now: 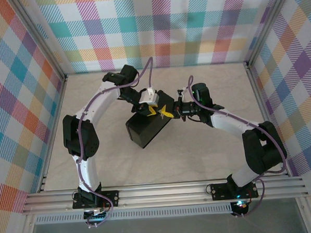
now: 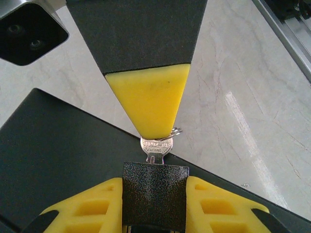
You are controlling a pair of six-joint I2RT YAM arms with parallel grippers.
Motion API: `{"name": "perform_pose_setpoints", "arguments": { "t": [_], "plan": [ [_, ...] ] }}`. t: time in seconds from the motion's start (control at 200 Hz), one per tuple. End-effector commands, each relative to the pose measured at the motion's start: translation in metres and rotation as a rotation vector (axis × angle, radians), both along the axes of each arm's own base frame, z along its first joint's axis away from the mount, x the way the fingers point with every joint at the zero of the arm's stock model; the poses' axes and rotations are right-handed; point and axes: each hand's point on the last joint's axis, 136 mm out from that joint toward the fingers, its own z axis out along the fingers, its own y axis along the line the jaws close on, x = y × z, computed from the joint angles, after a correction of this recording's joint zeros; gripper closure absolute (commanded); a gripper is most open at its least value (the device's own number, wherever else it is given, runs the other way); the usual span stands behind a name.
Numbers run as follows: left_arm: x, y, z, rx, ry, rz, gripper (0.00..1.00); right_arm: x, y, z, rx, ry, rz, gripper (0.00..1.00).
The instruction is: Unlock the padlock with the key
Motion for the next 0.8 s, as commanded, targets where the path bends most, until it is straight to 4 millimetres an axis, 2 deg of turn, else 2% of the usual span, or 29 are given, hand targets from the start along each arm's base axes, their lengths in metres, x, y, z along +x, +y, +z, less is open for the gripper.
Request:
{"name": "perform_pose_setpoints", "arguments": {
  "t": [0.0, 0.09, 0.155, 0.245, 0.33, 0.45, 0.525, 0.67, 0.73, 0.795],
  "plan": [
    [-0.015, -0.022, -0.011, -0.035, 0.075, -0.042, 0.8, -0.014, 0.037, 0.047, 0.117, -0.149, 0.112, 0.99],
    [-0.016, -0.02, -0.012, -0.026, 0.077, -0.044, 0.8, -0.015, 0.034, 0.042, 0.086, -0.151, 0.123, 0.95],
    [-0.015, -0.016, -0.016, -0.004, 0.081, -0.045, 0.8, -0.017, 0.024, 0.038, 0.024, -0.178, 0.137, 0.89],
    [-0.015, -0.009, -0.02, 0.027, 0.101, -0.043, 0.8, -0.016, -0.006, 0.03, -0.137, -0.255, 0.119, 0.81],
    [-0.016, -0.005, -0.022, 0.039, 0.114, -0.047, 0.8, -0.019, -0.035, 0.026, -0.271, -0.368, 0.145, 0.67],
    [-0.017, -0.003, -0.02, 0.036, 0.114, -0.053, 0.8, -0.022, -0.06, 0.027, -0.37, -0.531, 0.19, 0.59],
    [-0.02, -0.003, -0.018, 0.03, 0.124, -0.063, 0.8, -0.018, -0.068, 0.024, -0.443, -0.708, 0.203, 0.59],
    [-0.023, -0.004, -0.015, 0.016, 0.14, -0.072, 0.8, 0.01, -0.082, 0.016, -0.609, -1.122, 0.131, 0.65],
    [-0.023, -0.004, -0.014, 0.016, 0.148, -0.071, 0.8, 0.011, -0.076, 0.023, -0.588, -1.323, 0.107, 0.67],
    [-0.024, -0.004, -0.013, 0.016, 0.149, -0.071, 0.8, 0.004, -0.067, 0.03, -0.549, -1.55, 0.11, 0.68]
  ]
}}
